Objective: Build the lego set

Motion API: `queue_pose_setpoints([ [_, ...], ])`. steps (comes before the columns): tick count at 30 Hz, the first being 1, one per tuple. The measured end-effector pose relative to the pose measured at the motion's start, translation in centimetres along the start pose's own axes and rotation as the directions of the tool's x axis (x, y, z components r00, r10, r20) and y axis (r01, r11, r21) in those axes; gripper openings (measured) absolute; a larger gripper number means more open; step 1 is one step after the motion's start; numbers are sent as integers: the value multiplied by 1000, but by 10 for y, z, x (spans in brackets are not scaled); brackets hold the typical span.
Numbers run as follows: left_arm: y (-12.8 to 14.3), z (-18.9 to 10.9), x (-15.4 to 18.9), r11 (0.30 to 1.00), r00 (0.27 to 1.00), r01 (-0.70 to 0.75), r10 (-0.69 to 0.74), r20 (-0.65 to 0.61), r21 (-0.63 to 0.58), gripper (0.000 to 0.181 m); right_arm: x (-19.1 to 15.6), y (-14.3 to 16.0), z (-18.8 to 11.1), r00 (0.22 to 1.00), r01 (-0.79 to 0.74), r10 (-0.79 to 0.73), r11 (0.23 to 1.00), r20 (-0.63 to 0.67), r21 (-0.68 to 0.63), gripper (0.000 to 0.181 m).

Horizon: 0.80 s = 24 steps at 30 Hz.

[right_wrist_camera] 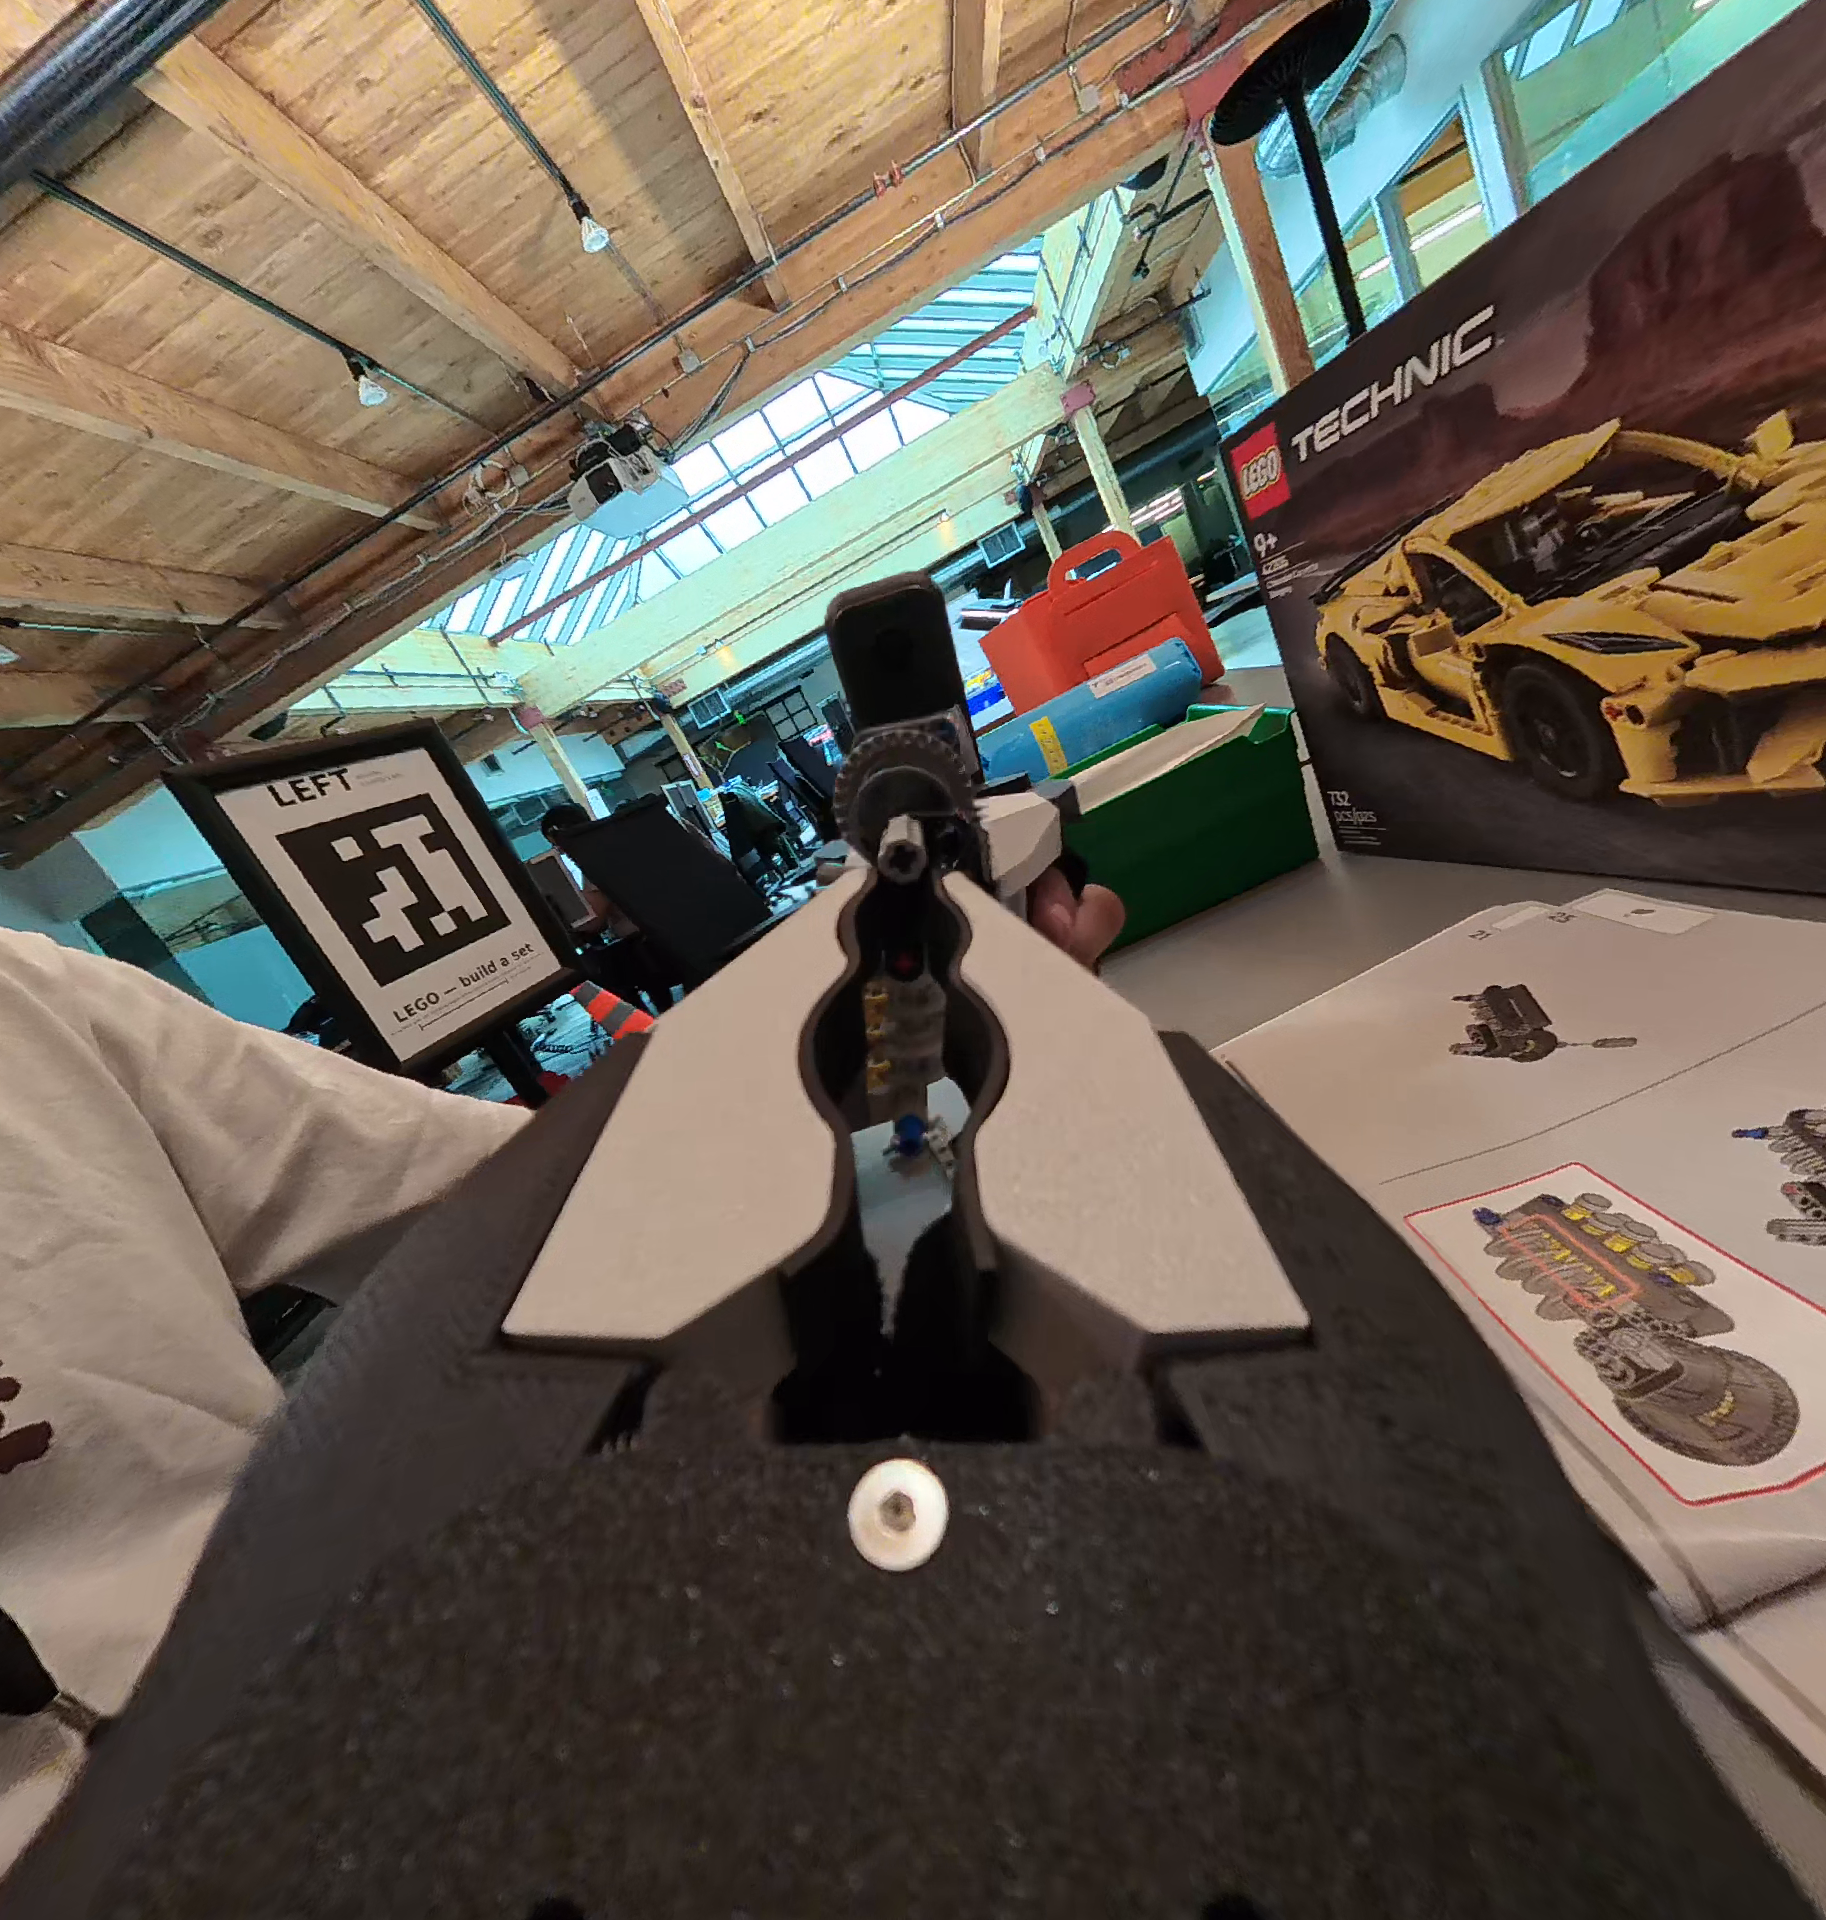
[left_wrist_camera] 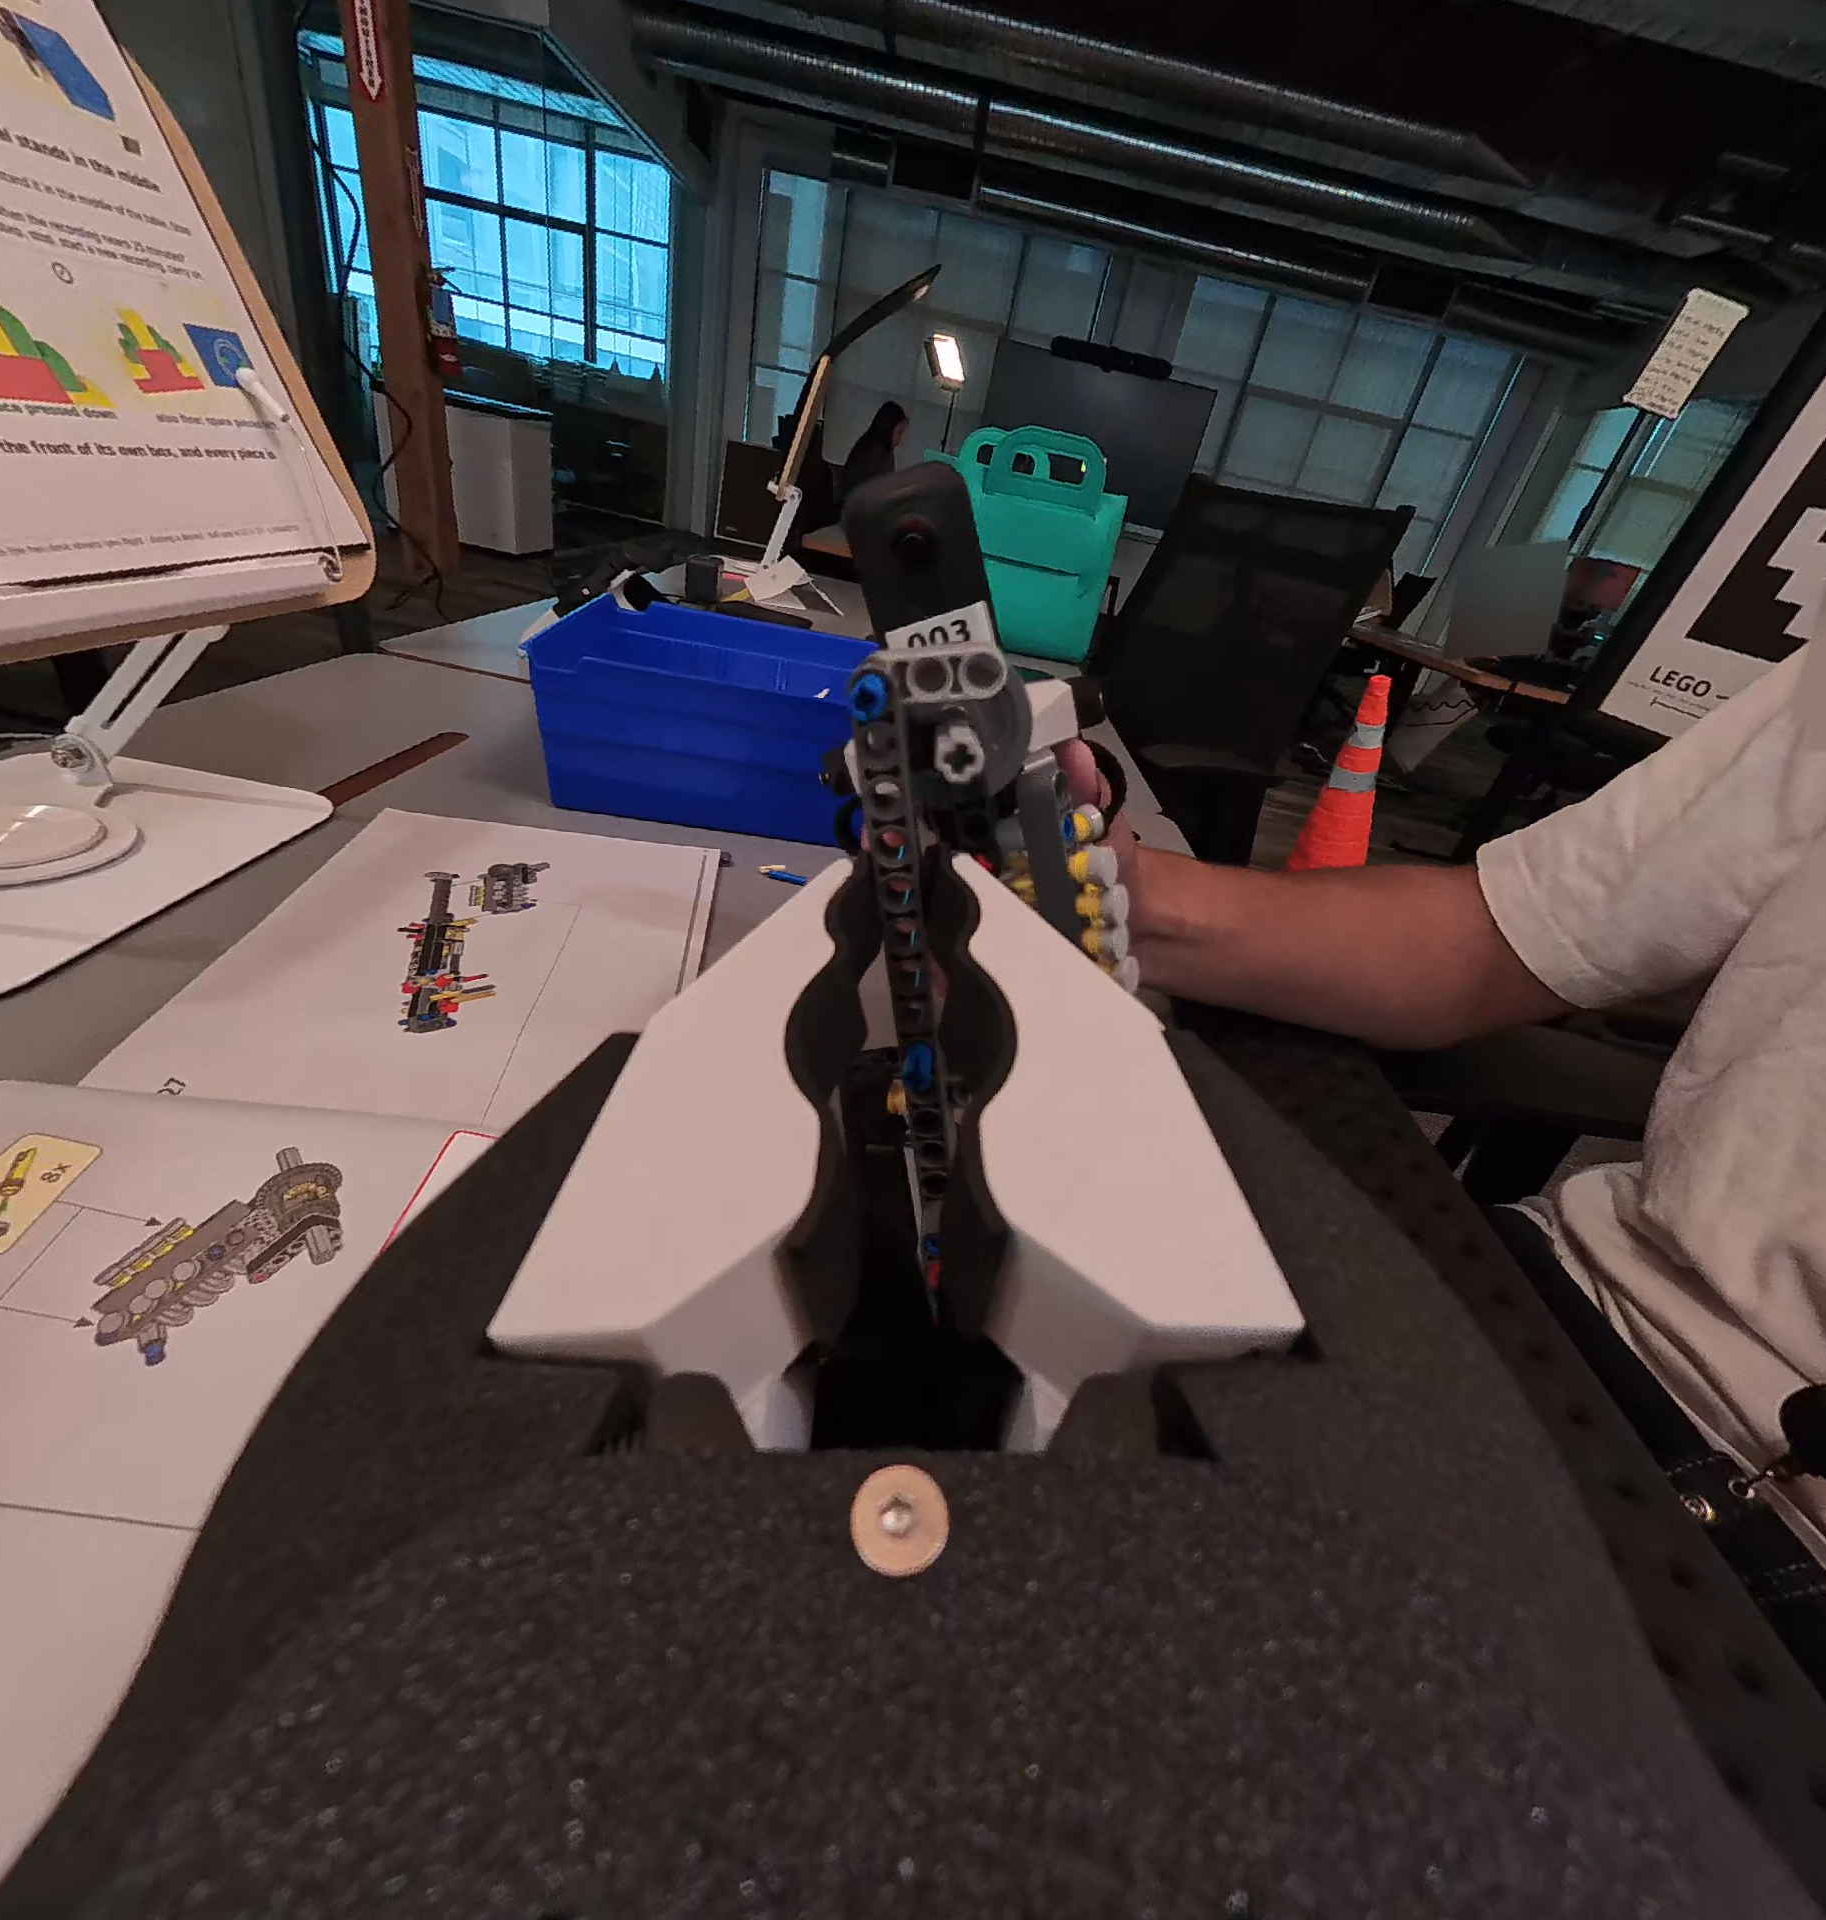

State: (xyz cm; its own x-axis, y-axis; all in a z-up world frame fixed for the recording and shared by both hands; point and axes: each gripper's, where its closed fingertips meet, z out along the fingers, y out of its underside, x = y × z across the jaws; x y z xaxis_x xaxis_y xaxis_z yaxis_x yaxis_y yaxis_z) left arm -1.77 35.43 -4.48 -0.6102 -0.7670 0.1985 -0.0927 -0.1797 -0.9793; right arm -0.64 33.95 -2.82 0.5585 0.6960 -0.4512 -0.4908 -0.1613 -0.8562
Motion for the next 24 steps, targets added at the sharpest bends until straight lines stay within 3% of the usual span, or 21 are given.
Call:
queue_pose_setpoints([
  [5, 0, -2, -4, 1000, 999, 6, -6, 32, -8, 7, 3, -5, -8, 1000, -4, 4, 1000, -15, 21, 6],
  [11, -7, 5, -8, 1000, 997, 8, -7, 81, -10, 6, 22, -14, -36, 990, 52, -51, 999, -135, 4, 6],
  [14, -4, 20, 2, 994, 1000, -4, 7, 28, -107, 7, 39, -12, -58, 953, 151, -174, 983, -247, -107, 6],
  [20, 12, 66, 3, 940, 995, -80, 92, 22, -331, 7, 32, -40, -79, 882, 332, -330, 942, -336, -53, 6],
  [24, 40, 107, -6, 856, 992, -90, 122, 28, -508, 7, 48, -31, -110, 824, 268, -297, 955, -483, -129, 6],
])
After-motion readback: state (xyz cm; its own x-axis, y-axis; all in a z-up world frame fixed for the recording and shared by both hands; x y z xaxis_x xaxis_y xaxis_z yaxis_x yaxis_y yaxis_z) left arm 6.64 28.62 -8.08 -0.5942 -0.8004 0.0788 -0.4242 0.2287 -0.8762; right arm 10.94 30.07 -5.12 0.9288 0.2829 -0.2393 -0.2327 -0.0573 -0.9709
